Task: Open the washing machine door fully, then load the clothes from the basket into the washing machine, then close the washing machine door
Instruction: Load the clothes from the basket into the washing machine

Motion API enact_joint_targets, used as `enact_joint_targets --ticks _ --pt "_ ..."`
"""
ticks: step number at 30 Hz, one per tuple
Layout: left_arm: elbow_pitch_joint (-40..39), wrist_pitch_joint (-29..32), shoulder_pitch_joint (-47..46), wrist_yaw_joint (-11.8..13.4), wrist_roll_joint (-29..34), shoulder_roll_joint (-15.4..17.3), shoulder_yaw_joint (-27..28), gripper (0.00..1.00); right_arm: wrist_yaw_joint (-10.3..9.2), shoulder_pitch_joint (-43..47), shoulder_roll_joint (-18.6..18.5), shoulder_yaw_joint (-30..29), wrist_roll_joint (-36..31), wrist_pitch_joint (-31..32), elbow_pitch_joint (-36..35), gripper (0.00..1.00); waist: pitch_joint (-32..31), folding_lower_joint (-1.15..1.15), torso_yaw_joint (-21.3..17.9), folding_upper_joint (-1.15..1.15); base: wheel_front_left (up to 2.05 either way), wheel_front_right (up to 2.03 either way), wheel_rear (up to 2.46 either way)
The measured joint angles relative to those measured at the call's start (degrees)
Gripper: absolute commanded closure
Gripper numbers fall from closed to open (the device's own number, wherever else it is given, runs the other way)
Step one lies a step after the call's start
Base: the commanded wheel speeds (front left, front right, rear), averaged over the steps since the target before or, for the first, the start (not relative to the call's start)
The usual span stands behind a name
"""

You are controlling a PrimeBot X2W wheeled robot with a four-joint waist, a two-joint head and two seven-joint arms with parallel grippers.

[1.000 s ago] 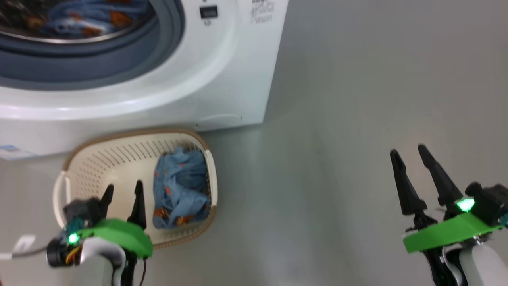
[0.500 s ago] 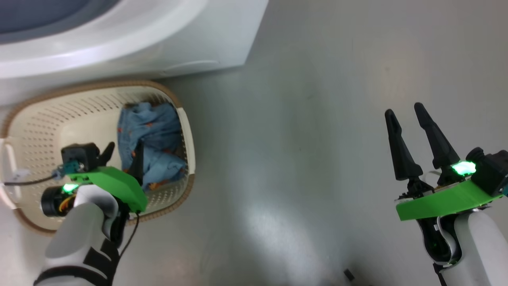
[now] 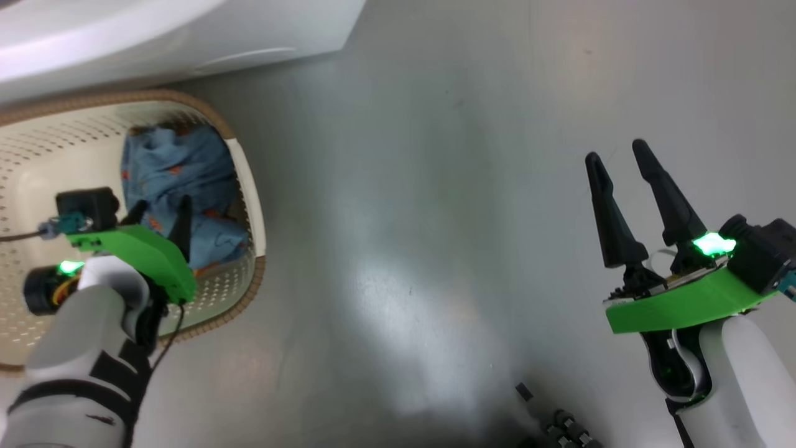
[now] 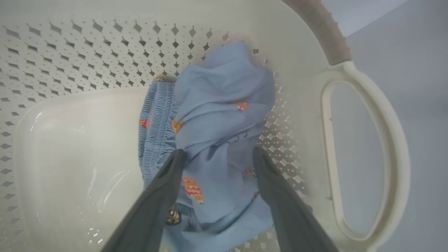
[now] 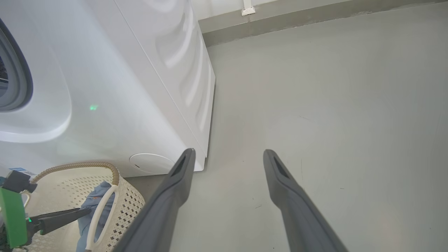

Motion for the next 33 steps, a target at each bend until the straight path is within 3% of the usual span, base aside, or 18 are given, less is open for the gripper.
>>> enact_joint_targets --ticks 12,13,14,15,16,26,33 --pt "3.01 2.86 -4.03 0.00 -4.14 2.41 -5.17 0.00 0.00 -1.62 0.80 1.23 0.00 0.00 -1.24 0.00 3.87 0.00 -2.37 0.00 0.00 0.00 0.00" --pt "3.11 2.92 -4.03 0.00 -4.30 2.41 -5.64 0.13 0.00 -1.62 0.80 1.30 0.00 0.00 -1.24 0.00 3.97 0.00 -2.53 0.00 0.00 0.00 0.00" --pt "3.14 3.28 -4.03 0.00 -4.48 2.42 -6.06 0.51 0.00 -1.62 0.81 1.34 0.00 0.00 -1.24 0.00 4.02 0.00 -2.66 0.00 0.00 0.00 0.00" --pt "3.20 3.31 -4.03 0.00 -4.79 2.42 -6.41 0.68 0.00 -1.62 0.81 1.35 0.00 0.00 -1.23 0.00 4.01 0.00 -2.73 0.00 0.00 0.00 0.00" --pt "3.21 3.31 -4.03 0.00 -5.11 2.42 -6.79 1.00 0.00 -1.62 0.81 1.35 0.00 0.00 -1.22 0.00 3.93 0.00 -2.75 0.00 0.00 0.00 0.00" --pt "2.20 -0.14 -3.78 0.00 -10.40 1.92 -8.70 1.00 0.00 -1.62 0.69 0.33 0.00 0.00 -0.64 0.00 1.21 0.00 -1.34 0.00 0.00 0.00 0.00" --pt "-1.79 -2.36 1.52 0.00 -14.17 2.01 -8.09 1.00 0.00 -1.05 -0.46 0.01 -0.01 0.00 1.03 0.00 -4.48 0.00 0.78 0.00 0.00 0.00 0.00"
